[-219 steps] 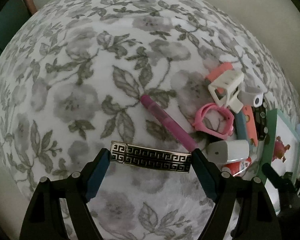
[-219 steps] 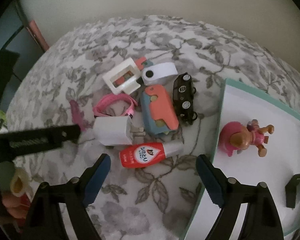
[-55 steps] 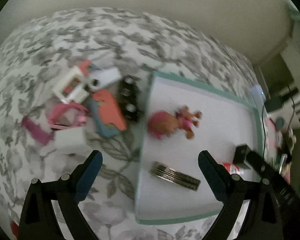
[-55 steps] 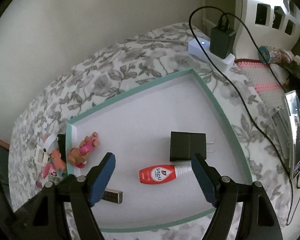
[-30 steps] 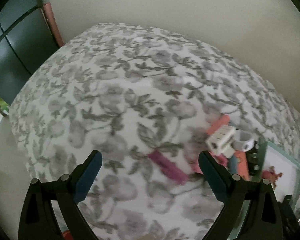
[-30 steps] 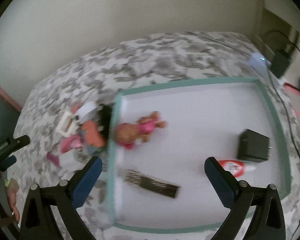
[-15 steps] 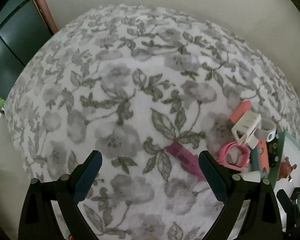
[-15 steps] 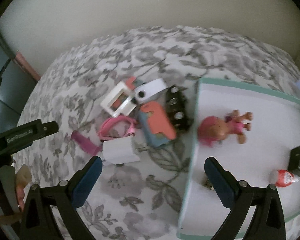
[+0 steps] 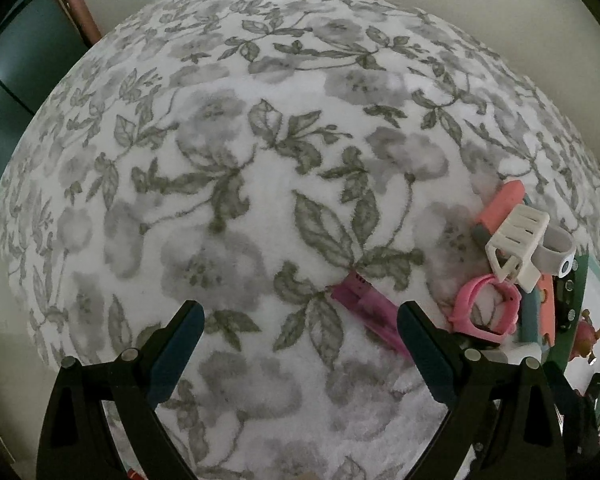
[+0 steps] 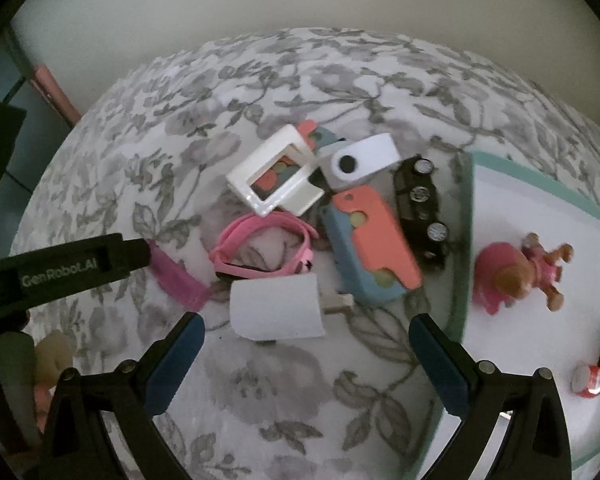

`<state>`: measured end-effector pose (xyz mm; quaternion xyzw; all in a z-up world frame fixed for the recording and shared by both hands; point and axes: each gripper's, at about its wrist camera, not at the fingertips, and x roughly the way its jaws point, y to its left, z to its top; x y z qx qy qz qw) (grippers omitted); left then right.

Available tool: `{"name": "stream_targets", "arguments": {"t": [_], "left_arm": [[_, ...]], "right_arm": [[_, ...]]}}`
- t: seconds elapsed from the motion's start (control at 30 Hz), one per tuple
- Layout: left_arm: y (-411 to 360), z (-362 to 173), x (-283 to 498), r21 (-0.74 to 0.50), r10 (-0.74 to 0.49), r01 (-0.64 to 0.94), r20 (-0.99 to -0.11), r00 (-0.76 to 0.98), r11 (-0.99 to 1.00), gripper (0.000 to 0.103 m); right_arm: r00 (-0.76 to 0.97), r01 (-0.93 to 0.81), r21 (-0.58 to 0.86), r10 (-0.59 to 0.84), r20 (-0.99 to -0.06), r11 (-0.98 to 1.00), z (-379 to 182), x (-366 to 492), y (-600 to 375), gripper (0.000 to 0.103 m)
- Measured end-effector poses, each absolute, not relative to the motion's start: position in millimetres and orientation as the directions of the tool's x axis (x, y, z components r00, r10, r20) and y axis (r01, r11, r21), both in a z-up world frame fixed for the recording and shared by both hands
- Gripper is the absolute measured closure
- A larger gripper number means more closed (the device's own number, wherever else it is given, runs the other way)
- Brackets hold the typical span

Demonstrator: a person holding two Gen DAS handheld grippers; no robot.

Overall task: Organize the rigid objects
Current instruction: 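Move the left tool to the pink lighter while the right tool approaches the white charger cube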

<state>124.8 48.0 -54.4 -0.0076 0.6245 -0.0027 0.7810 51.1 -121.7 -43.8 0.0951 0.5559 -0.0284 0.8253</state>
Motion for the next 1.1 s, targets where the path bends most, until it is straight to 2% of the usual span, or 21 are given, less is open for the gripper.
{"name": "stream_targets", "arguments": {"t": [0.23, 0.33, 0.5, 0.57, 0.8, 1.1], "left_arm": [[52, -59, 132, -0.055, -0.056, 0.013, -0.977, 0.205, 0.998, 0.006], [51, -61, 134, -0.047, -0.051, 0.024, -0.978, 0.203, 0.999, 0.006], [42, -62, 134, -0.051, -0.061, 0.055, -0.977, 0.203, 0.997, 0.006], [37, -62, 134, -0.052, -0.067, 0.081, -0.977, 0.203, 0.995, 0.006], [18, -63, 133, -0.055, -0.09, 0.169, -0.975, 0.204, 0.984, 0.006], [-9, -63, 127, 0.003, -0.072, 0.315, -0.971, 0.229, 0.949, 0.006]], "right_arm": [[0.358, 0.139, 0.126, 0.069, -0.931, 0.982, -53, 61, -115, 0.009], [0.354, 0.134, 0.128, 0.073, -0.932, 0.983, -55, 63, -116, 0.023], [0.354, 0.149, 0.147, 0.086, -0.931, 0.978, -53, 61, -122, 0.032], [0.352, 0.149, 0.154, 0.093, -0.931, 0.977, -52, 60, -123, 0.041], [0.338, 0.155, 0.174, 0.113, -0.934, 0.973, -50, 59, -130, 0.041], [0.331, 0.206, 0.211, 0.135, -0.934, 0.955, -42, 51, -149, 0.041]]}}
